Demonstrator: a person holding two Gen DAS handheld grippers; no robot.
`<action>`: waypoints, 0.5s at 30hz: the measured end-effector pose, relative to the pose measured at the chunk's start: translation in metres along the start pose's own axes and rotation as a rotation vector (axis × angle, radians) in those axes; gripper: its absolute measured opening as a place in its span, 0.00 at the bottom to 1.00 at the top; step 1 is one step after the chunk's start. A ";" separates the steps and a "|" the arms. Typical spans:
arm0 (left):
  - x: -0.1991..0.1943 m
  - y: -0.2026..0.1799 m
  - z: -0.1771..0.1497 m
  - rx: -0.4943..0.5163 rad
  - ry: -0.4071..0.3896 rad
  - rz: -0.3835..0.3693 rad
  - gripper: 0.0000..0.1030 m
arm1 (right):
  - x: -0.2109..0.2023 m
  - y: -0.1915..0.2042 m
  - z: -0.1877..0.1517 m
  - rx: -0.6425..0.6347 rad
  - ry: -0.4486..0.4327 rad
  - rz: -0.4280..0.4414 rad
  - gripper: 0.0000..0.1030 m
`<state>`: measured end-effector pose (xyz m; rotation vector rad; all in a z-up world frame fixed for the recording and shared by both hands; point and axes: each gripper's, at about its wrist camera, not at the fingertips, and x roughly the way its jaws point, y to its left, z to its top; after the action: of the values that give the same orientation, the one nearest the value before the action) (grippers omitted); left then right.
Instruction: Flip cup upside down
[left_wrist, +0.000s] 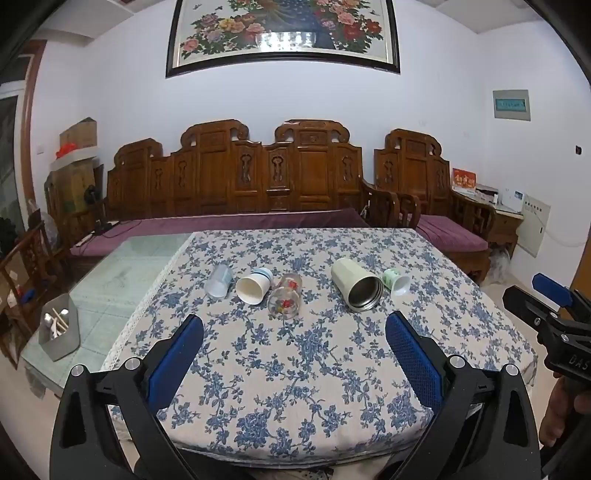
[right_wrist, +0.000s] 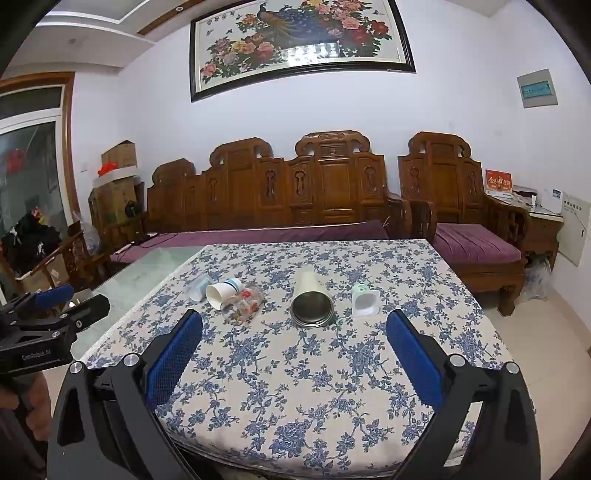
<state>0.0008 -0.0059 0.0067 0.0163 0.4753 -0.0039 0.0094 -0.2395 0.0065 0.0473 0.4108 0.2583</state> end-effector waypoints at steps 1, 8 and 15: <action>0.000 0.008 -0.003 -0.008 -0.004 -0.002 0.92 | 0.000 0.000 0.000 0.001 0.000 0.001 0.97; 0.001 0.009 -0.002 -0.012 -0.005 -0.003 0.92 | 0.000 0.000 0.000 0.001 -0.001 0.002 0.97; 0.001 0.010 -0.003 -0.013 -0.006 -0.005 0.92 | 0.000 0.000 0.000 0.000 0.000 0.002 0.97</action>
<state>0.0003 0.0042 0.0038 0.0025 0.4695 -0.0060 0.0095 -0.2395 0.0066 0.0481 0.4106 0.2601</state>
